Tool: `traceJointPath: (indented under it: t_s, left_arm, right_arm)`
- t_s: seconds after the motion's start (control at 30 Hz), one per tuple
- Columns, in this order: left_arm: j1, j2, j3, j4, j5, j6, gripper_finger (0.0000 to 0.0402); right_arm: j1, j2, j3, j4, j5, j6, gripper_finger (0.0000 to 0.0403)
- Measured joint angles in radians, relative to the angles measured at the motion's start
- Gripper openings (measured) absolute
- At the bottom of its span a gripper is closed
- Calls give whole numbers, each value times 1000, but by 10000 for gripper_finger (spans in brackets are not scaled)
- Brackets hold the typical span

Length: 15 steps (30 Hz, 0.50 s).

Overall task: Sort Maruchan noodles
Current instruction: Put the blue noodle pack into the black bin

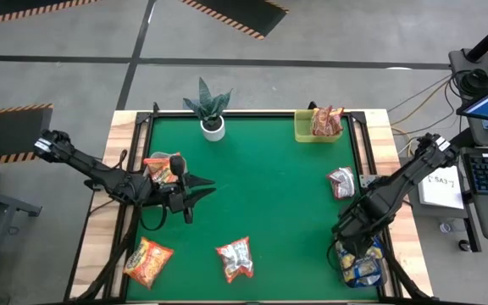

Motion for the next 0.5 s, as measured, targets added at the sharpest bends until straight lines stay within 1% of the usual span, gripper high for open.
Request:
traceJointPath:
  t_s: [0.13, 0.27, 0.33, 0.43, 0.5]
  left_arm:
    - [0, 0, 0, -1, 0, 0, 75]
    - [0, 0, 0, -3, 0, -1, 75]
    - [0, 0, 0, -4, 0, -4, 75]
    - [0, 0, 0, -5, 0, -5, 75]
    - [0, 0, 0, -7, 0, -5, 75]
  right_arm:
    - [0, -6, 0, -3, -4, 11, 122]
    - [0, -6, 12, -56, -56, 19, 89]
    - [0, -12, 21, -52, -62, 38, 68]
    - [0, -20, 39, -55, -33, 89, 37]
    - [0, -19, 55, -48, 18, 115, 18]
